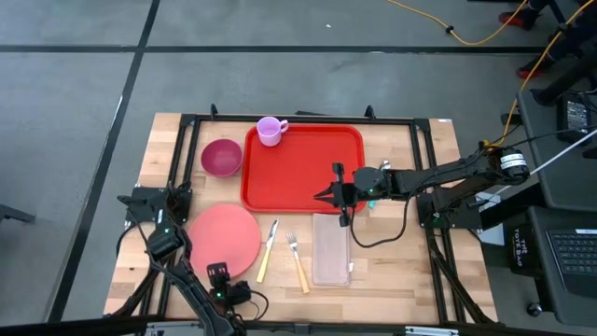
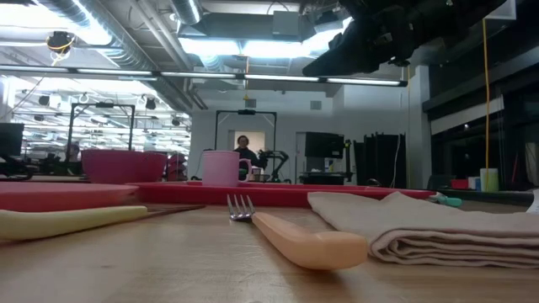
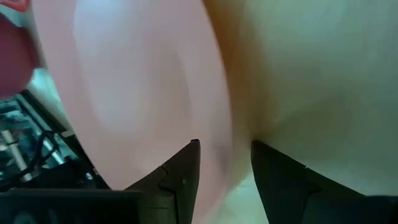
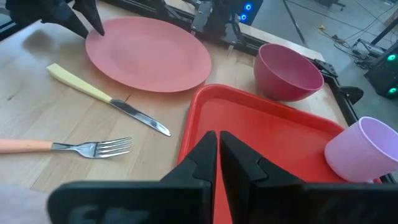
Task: Set up tray
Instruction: Put the pink plate on the bottom left of the orange tray
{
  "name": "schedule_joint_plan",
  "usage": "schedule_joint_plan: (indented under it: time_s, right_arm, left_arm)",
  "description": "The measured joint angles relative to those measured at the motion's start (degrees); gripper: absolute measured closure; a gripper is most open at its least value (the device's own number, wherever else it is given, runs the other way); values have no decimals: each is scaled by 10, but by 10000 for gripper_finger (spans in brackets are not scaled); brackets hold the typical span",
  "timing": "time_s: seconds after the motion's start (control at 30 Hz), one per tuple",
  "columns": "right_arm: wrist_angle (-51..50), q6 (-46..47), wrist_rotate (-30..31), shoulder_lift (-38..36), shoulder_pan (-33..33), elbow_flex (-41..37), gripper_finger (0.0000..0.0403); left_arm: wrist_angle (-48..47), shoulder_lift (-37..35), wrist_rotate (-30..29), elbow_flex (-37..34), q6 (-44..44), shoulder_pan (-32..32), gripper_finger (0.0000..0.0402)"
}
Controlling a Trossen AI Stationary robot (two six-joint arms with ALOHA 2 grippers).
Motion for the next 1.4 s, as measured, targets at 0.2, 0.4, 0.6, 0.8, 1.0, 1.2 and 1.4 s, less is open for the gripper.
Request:
schedule_joint_plan:
  time_s: [0.2, 0.4, 0.6, 0.8, 1.0, 1.2, 1.4]
  right_arm:
    - [0, 0, 0, 0, 0, 0, 377]
    - [0, 0, 0, 0, 0, 0, 377]
    - [0, 0, 0, 0, 0, 0, 377]
    - [0, 0, 0, 0, 0, 0, 377]
    - [0, 0, 0, 0, 0, 0, 377]
    - [-1, 0, 0, 0, 0, 0, 377]
    - [-1, 3, 0, 0, 0, 0, 377]
  left_arm:
    - [0, 1, -14, -1, 2, -1, 261]
    - [1, 1, -17, -1, -8, 0, 263]
    - [8, 2, -18, -2, -13, 0, 309]
    - [4, 4, -25, -2, -16, 1, 389]
    - [1, 4, -30, -1, -39, 1, 397]
    - [8, 3, -24, 27, -26, 1, 398]
    - [14, 3, -9, 71, -16, 1, 398]
